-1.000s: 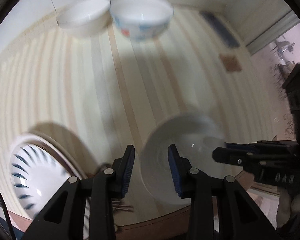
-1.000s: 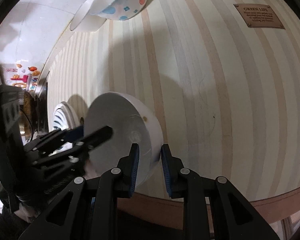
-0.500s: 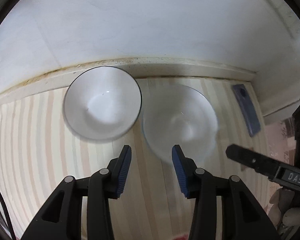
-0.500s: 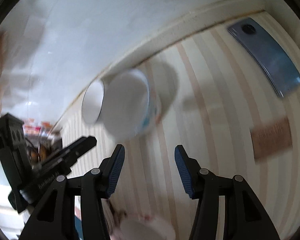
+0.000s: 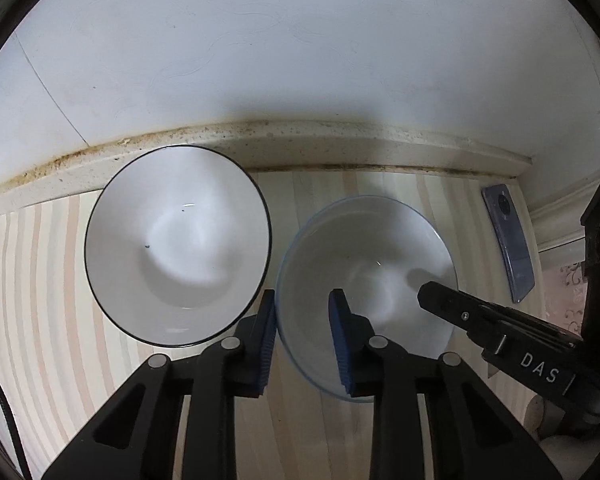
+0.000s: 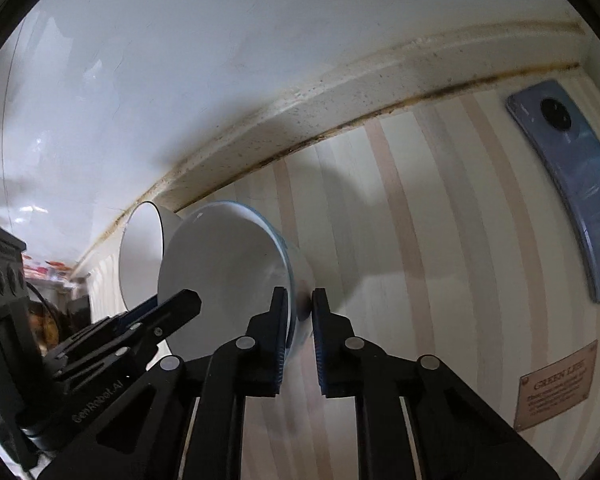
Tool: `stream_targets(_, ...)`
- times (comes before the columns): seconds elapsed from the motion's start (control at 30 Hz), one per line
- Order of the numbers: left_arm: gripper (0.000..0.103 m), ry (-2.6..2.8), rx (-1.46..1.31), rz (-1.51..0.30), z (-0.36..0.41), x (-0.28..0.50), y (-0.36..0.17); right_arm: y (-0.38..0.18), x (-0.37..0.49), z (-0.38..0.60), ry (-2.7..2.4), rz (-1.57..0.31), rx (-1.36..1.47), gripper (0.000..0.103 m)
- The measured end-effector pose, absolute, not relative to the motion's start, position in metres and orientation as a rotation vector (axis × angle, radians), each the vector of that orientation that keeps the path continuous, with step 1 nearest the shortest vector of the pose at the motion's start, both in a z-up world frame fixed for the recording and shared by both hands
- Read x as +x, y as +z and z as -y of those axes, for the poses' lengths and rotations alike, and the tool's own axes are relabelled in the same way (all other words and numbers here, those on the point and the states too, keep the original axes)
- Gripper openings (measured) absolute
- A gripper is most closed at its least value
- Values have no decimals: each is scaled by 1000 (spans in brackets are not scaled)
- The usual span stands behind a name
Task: Organize plates and bowls
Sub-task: 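Carry the plain white bowl with both grippers into the blue-dotted bowl, then lift the nested bowls with both grippers toward the black-rimmed bowl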
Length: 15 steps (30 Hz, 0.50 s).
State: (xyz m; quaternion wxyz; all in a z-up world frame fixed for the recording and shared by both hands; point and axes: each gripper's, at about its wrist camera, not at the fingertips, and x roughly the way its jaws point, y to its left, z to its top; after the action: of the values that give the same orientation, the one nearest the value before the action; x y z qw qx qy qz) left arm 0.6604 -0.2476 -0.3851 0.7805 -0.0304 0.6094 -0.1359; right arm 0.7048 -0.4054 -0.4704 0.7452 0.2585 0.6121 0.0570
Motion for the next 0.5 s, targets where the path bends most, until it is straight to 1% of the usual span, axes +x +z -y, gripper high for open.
stream_targets(0.23,23,-314,-54,-1288,245,649,-371,-460,696,407,131,-1332,544,14)
stream_targets(0.5,23,-361,-57,-1252,238,615,-338,-429,665,411,146,-1299,554,14)
